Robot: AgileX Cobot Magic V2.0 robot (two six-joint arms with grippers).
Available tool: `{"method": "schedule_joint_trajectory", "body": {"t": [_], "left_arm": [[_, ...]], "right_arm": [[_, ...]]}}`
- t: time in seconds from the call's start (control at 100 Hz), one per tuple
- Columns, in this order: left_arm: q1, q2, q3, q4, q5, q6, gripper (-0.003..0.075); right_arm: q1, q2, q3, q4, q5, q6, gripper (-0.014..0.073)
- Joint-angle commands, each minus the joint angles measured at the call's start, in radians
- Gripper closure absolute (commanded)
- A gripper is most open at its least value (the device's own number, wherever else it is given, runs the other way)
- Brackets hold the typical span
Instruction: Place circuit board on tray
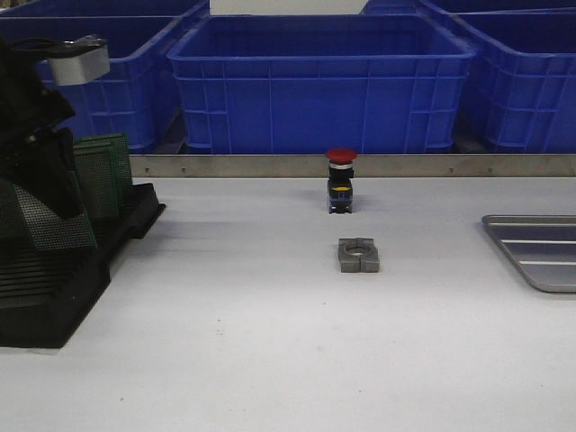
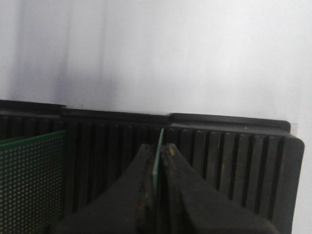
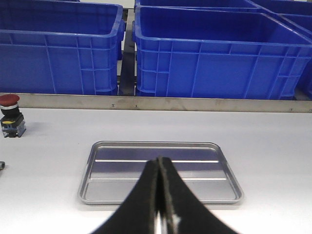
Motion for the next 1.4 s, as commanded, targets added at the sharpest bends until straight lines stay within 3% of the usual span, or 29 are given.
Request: {"method": "schedule_joint_trajectory", "body": {"t": [0.0, 0.18, 0.48, 0.93, 1.39], "left_arm": [[-0.005, -0.053, -0.042, -0.035, 0.008, -0.005, 0.0741], [-0.005, -0.064, -0.125, -0.035, 0.16, -0.005, 0.0741], [-0.062, -0.151, -0.154, -0.178, 0.158, -0.012, 0.0741], [-0.334, -0.154, -0.154, -0.441, 0.158, -0.012, 0.0741], [-0.549, -0.154, -0.154, -0.457, 0.158, -0.012, 0.0741]], "right_arm": [[-0.005, -0.026, -0.012, -0.005, -0.08, -0.001, 0.0701], [-0.005, -0.026, -0.012, -0.005, -0.08, -0.001, 0.0701], [-0.005, -0.026, -0.012, -0.005, -0.08, -0.001, 0.0701], [-0.005, -0.026, -0.012, -0.005, -0.08, -0.001, 0.0701], [-0.005, -0.026, -0.012, -0.005, -0.083, -0.001, 0.0701]]}}
